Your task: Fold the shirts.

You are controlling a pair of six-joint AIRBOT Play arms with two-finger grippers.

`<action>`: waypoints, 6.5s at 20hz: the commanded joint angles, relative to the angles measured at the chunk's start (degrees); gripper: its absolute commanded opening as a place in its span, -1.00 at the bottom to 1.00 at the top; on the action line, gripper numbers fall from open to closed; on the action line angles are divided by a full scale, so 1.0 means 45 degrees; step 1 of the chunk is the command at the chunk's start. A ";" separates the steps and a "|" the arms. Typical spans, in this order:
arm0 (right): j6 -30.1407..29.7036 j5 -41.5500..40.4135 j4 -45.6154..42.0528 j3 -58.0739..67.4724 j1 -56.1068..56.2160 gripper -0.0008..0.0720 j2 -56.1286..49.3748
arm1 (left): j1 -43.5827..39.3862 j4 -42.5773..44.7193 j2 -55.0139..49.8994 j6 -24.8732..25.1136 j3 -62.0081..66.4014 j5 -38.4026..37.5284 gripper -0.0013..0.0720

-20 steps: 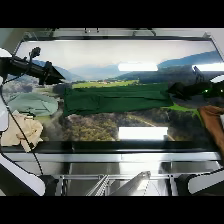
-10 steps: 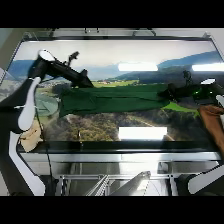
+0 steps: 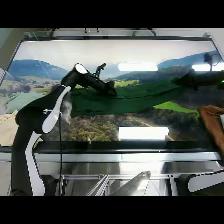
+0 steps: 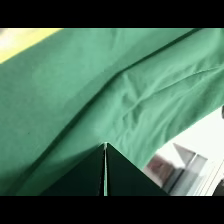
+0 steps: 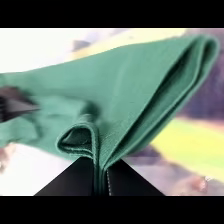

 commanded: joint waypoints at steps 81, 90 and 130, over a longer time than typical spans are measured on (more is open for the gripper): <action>0.0583 -0.1404 0.3895 -0.0408 0.5013 -0.92 0.1642 | 0.9078 -0.4002 1.0773 0.2069 -0.7946 -0.4639 0.60; 0.4099 -0.1467 0.2929 0.1044 -0.4386 -0.92 0.3886 | 0.9078 -0.3915 1.0773 0.2074 -0.7946 -0.4828 0.60; 0.8442 0.4935 -0.8082 0.0845 -1.0049 -0.21 0.1020 | 0.6713 -0.4051 1.0773 0.1797 -0.7941 -0.3162 0.60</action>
